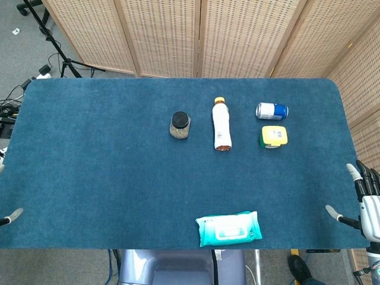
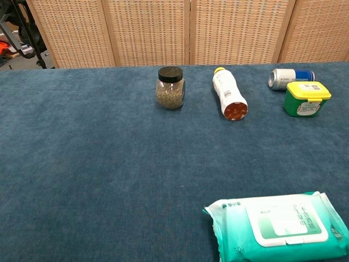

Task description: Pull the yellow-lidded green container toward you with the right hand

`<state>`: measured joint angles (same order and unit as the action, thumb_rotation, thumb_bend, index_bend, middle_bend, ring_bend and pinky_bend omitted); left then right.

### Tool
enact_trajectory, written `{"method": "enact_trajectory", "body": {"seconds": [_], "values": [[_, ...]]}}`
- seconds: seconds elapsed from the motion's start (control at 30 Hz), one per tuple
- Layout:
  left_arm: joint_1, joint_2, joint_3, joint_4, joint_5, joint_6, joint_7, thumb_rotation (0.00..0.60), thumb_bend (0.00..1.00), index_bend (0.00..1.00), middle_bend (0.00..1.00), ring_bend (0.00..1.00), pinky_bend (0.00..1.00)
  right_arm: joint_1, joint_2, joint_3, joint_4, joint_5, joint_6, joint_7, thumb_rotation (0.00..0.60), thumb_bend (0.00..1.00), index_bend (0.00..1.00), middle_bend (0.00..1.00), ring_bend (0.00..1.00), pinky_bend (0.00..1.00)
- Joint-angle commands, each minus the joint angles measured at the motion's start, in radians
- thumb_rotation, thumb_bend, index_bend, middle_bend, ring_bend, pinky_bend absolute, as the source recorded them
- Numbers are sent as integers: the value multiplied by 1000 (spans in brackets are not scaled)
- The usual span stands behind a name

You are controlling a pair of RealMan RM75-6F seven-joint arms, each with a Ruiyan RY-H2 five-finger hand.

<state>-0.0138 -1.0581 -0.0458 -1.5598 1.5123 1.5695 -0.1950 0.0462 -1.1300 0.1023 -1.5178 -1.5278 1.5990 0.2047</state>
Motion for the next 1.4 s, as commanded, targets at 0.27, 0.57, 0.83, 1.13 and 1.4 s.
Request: {"method": "enact_trajectory", "body": {"seconds": [0.27, 0.57, 0.83, 1.13, 1.4], "values": [[-2, 3, -3, -4, -15, -12, 3, 600, 0, 0, 0, 0, 0, 71, 1, 4, 69, -35, -89, 33, 600, 0, 0, 0, 0, 0], [-18, -5, -16, -11, -29, -30, 27, 600, 0, 0, 0, 0, 0, 309, 36, 76, 186, -41, -363, 138, 600, 0, 0, 0, 0, 0], [-46, -22, -34, 5, -64, -78, 41, 600, 0, 0, 0, 0, 0, 508, -1, 100, 237, 52, -710, 92, 600, 0, 0, 0, 0, 0], [-73, -41, -54, 33, -102, -122, 45, 600, 0, 0, 0, 0, 0, 663, -139, 118, 423, 184, -971, 27, 600, 0, 0, 0, 0, 0], [-89, -55, -59, 52, -106, -139, 48, 600, 0, 0, 0, 0, 0, 746, -237, 131, 571, 259, -1087, -1, 600, 0, 0, 0, 0, 0]]}}
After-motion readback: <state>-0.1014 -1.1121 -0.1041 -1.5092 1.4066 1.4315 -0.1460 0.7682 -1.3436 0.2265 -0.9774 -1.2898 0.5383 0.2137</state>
